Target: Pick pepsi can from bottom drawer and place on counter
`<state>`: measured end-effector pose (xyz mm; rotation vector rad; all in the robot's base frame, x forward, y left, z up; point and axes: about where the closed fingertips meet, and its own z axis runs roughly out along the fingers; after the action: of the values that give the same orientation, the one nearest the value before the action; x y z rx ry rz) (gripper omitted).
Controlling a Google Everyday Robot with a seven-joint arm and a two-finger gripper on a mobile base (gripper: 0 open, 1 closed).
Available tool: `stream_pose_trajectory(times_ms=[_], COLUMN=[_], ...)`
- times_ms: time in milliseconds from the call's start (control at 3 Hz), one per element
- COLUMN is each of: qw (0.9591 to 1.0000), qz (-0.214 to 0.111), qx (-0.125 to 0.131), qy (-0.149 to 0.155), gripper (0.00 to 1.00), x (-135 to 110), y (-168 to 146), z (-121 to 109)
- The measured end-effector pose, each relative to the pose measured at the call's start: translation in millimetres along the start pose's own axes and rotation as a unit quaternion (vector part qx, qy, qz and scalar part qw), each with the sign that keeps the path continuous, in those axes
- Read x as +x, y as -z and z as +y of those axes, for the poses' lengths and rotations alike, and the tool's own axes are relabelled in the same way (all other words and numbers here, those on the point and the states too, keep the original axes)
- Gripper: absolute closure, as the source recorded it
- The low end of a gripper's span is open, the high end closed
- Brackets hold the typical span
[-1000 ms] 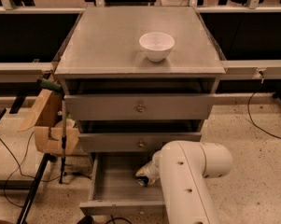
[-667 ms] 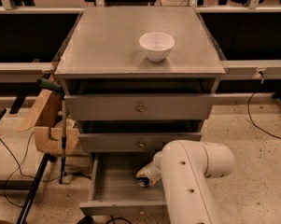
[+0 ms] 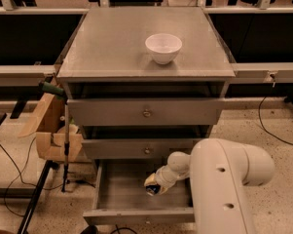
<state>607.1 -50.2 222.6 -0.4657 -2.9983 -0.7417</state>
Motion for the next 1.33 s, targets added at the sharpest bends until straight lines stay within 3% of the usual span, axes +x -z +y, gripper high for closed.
stream_pose_trajectory(times_ms=[667, 1000, 1333], qw=[0.9959, 0.9902, 0.9864], qz=[0.054, 0.066, 0.058], qx=[0.044, 0.081, 0.101], qy=[0.058, 0.093, 0.117], gripper=[1.0, 1.0, 1.0], x=[25, 29, 24], y=[106, 196, 277], z=[1, 6, 20])
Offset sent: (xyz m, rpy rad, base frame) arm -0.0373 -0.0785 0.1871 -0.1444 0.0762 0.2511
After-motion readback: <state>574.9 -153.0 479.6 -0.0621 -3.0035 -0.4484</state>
